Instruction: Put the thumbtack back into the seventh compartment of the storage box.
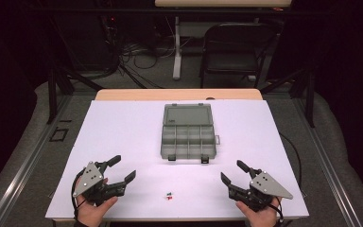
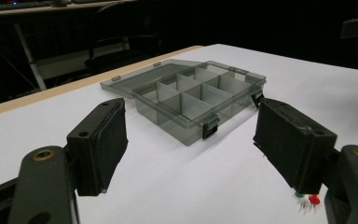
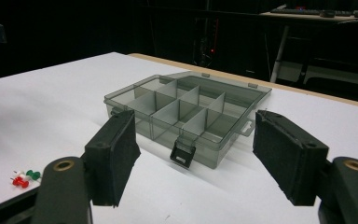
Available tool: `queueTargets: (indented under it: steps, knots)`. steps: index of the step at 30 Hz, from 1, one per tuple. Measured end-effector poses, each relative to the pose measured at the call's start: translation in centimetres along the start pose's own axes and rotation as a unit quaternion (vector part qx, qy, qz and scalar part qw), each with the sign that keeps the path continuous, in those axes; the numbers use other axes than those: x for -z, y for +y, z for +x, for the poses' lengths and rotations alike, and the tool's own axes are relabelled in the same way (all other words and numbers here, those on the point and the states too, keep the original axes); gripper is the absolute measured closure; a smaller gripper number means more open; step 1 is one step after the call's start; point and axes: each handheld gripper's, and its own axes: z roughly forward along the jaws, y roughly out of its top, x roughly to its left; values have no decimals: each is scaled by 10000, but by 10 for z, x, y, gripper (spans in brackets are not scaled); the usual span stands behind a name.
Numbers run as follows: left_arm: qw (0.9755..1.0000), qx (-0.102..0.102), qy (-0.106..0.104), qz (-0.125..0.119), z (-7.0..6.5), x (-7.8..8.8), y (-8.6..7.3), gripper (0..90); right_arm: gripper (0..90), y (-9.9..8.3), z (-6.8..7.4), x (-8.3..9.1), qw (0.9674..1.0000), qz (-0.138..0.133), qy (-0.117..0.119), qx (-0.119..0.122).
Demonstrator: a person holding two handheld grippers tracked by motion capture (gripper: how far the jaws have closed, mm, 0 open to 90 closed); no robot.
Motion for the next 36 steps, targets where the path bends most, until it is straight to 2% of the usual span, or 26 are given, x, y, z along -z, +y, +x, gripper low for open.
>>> queueTargets:
  steps: [13, 16, 22, 27, 36]
  knots:
    - [10000, 14, -26, 38, -1, -1, 0, 252, 297, 0, 0, 0, 10000, 67, -25, -20]
    - [9998, 47, -136, 99, -1, -3, 0, 257, 297, -1, -1, 0, 10000, 88, -32, -20]
    - [9995, 39, -225, 240, -3, -7, -1, 257, 296, -1, -1, -2, 9999, 155, -46, 3]
    - [9995, -3, -187, 270, -4, -7, -1, 260, 297, -2, -2, -2, 9998, 173, -53, 13]
    - [9992, 36, -137, 381, -5, -9, -2, 259, 296, -1, 1, -4, 9996, 276, -15, 58]
